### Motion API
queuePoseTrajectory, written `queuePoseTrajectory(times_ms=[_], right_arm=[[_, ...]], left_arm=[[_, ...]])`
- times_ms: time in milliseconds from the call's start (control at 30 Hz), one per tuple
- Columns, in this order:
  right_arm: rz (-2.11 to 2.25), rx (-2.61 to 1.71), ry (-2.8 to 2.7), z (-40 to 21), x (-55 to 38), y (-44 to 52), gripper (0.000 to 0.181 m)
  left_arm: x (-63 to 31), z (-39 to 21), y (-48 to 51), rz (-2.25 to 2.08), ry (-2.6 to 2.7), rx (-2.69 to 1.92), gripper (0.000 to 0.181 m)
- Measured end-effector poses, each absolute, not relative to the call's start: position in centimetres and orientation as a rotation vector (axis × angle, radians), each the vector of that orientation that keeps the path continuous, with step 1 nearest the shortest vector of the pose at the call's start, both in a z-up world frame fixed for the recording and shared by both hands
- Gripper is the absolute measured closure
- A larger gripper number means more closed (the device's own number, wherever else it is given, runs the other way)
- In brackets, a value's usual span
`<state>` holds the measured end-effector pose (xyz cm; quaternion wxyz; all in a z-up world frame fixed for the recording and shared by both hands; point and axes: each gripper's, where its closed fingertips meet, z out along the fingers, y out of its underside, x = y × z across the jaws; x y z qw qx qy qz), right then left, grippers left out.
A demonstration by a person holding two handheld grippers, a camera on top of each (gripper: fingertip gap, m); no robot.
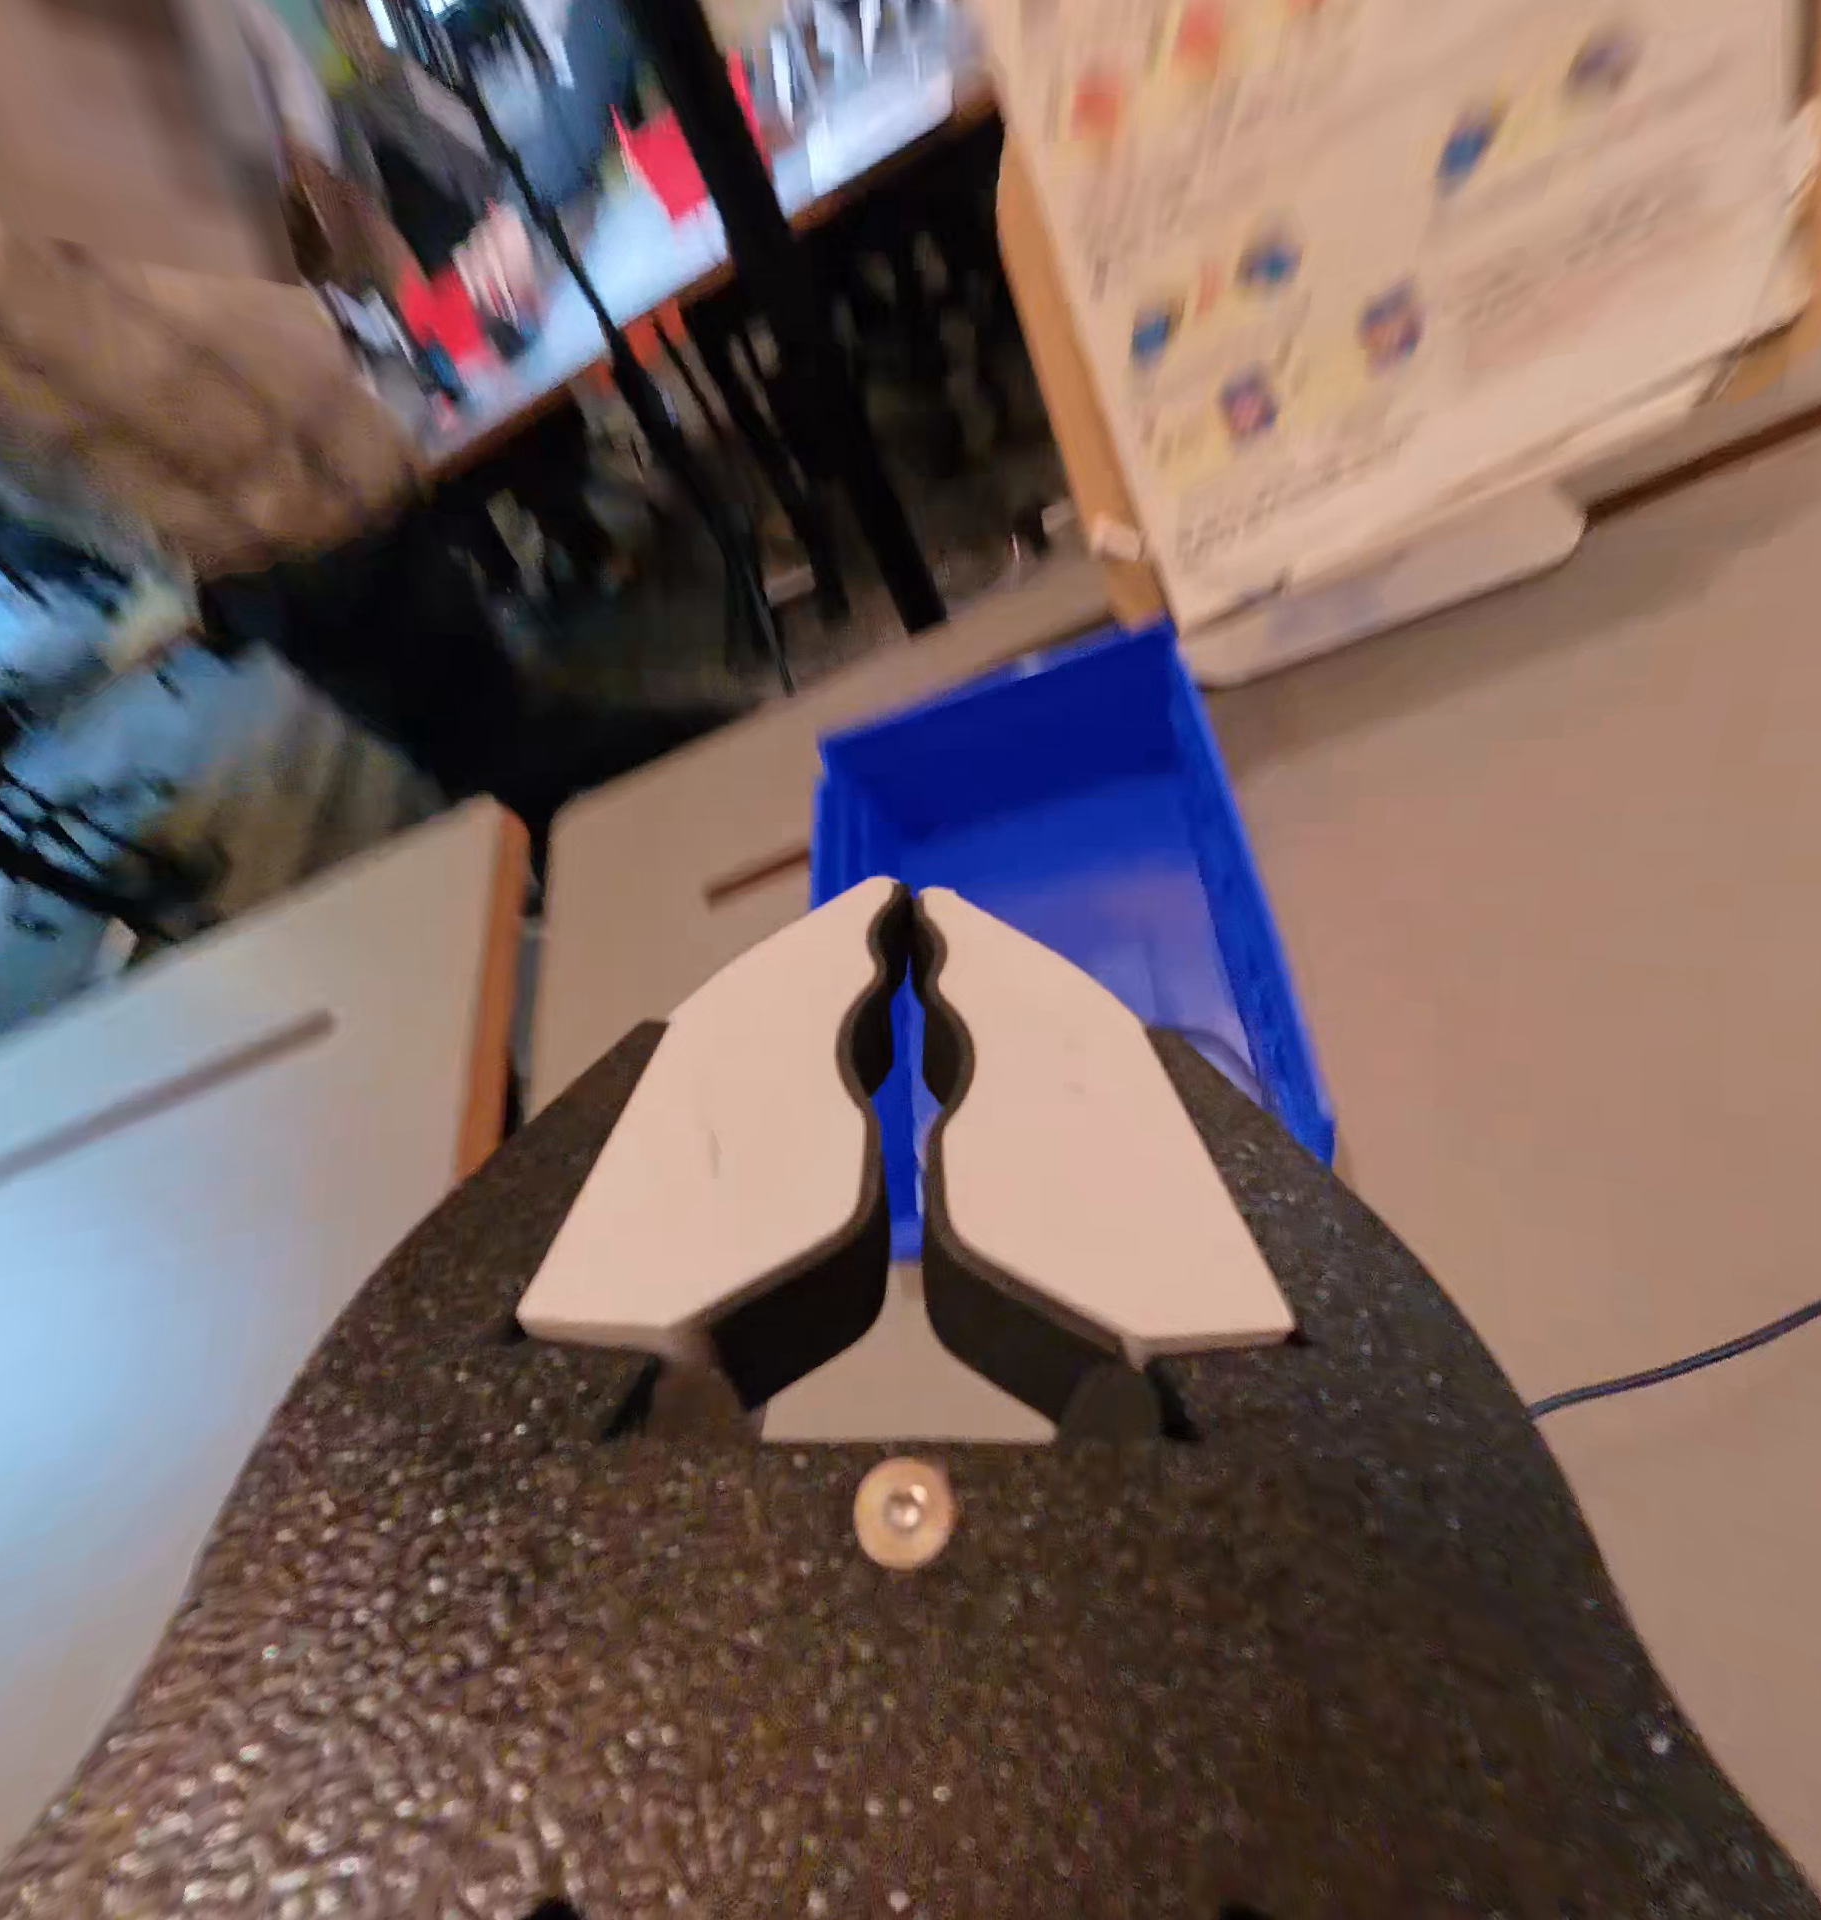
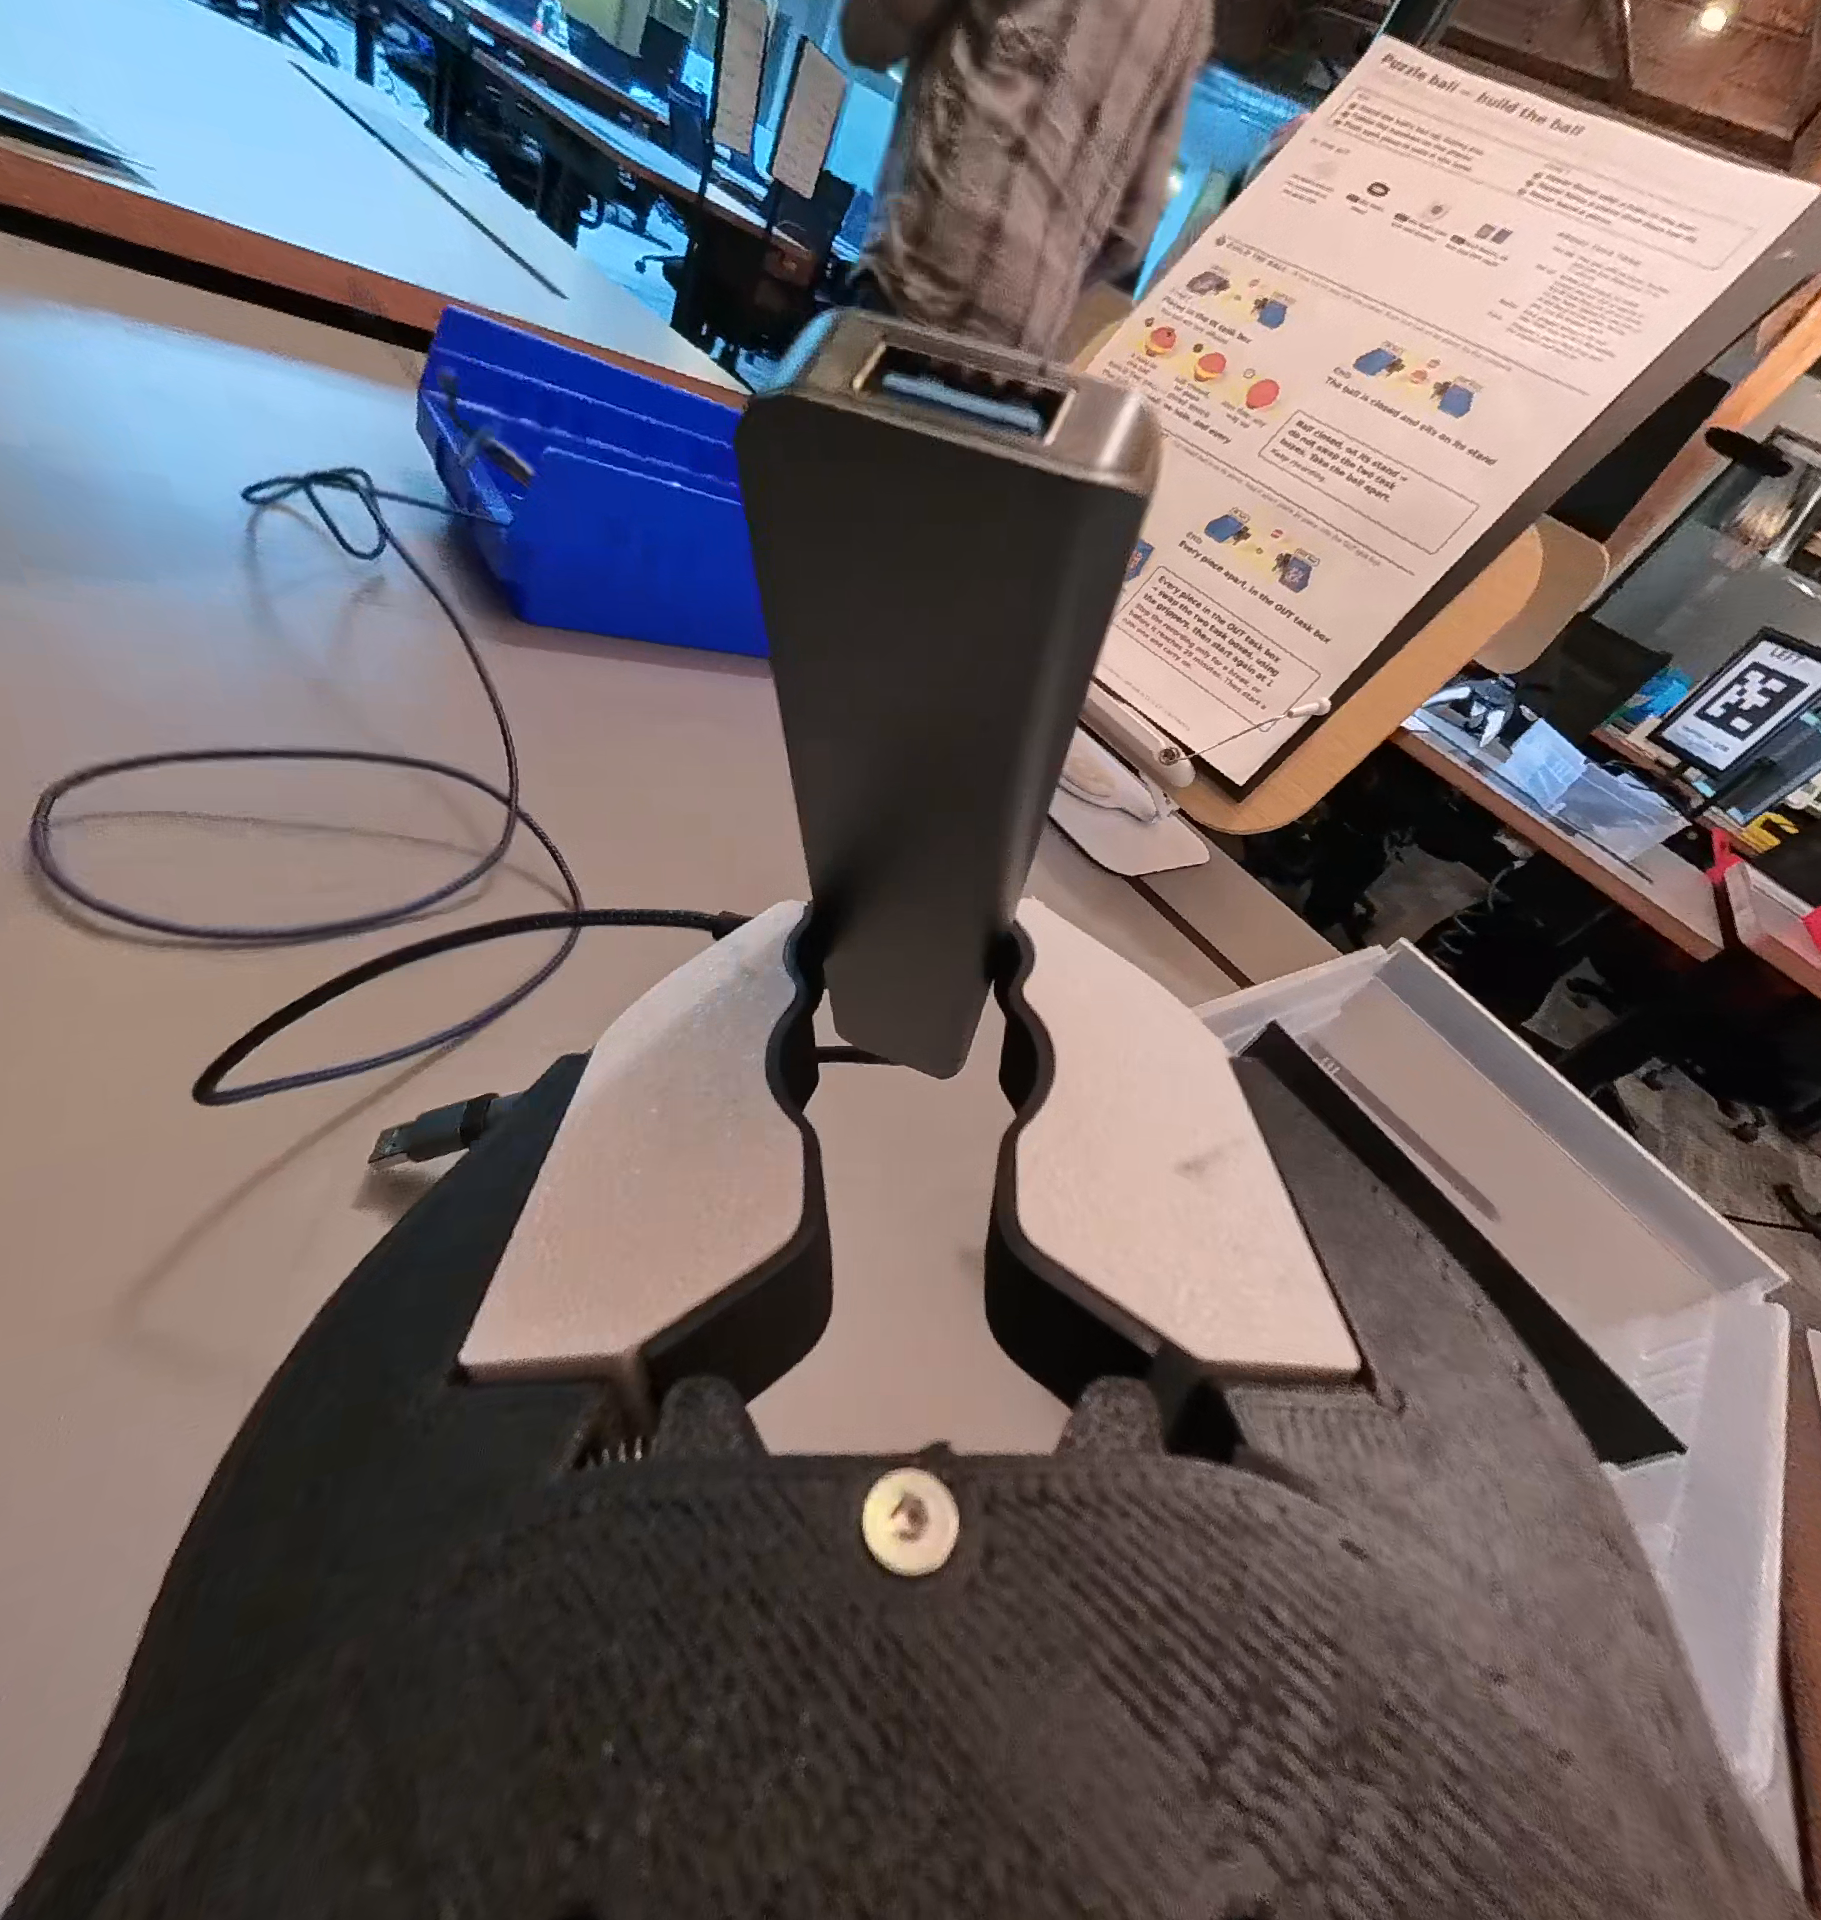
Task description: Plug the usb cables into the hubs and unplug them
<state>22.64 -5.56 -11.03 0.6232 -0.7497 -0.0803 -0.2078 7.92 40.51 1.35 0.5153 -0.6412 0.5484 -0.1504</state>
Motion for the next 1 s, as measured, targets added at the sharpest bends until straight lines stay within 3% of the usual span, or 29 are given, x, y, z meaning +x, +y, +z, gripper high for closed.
queuePoseTrajectory(times_ms=[33,100,200,267,367,500,600,667,800,1000], right_arm=[[-0.471,-1.723,-0.183,-11.1,22.7,-5.5,0.15],[-0.468,-1.73,-0.191,-11.4,22.5,-5.3,0.15],[-0.482,-1.751,-0.23,-11.6,22.0,-5.0,0.15],[-0.498,-1.761,-0.254,-11.6,21.7,-5.1,0.15],[-0.504,-1.748,-0.259,-11.1,21.5,-5.3,0.15],[-0.505,-1.742,-0.271,-10.7,21.2,-5.6,0.15],[-0.497,-1.738,-0.264,-10.8,21.3,-5.4,0.15],[-0.487,-1.744,-0.259,-11.2,21.4,-5.2,0.15],[-0.529,-1.777,-0.271,-11.6,21.6,-5.5,0.15],[-0.533,-1.705,-0.187,-10.3,22.7,-6.1,0.15]], left_arm=[[8.1,3.8,39.1,-0.361,1.321,-1.474,0.181],[8.6,5.9,36.8,-0.368,1.377,-1.428,0.181],[9.0,2.0,35.5,-0.385,1.522,-1.529,0.176],[8.4,-3.6,37.2,-0.333,1.524,-1.702,0.142],[5.0,-13.1,41.9,-0.143,1.426,-2.027,0.115],[2.1,-22.5,43.5,-0.344,1.202,-2.38,0.112],[4.1,-25.4,41.9,-0.723,1.114,-2.459,0.114],[4.7,-26.6,41.5,-0.787,1.12,-2.48,0.136],[5.1,-22.5,40.9,-0.723,1.208,-2.274,0.18],[8.7,-3.9,36.0,-0.704,1.282,-1.574,0.18]])
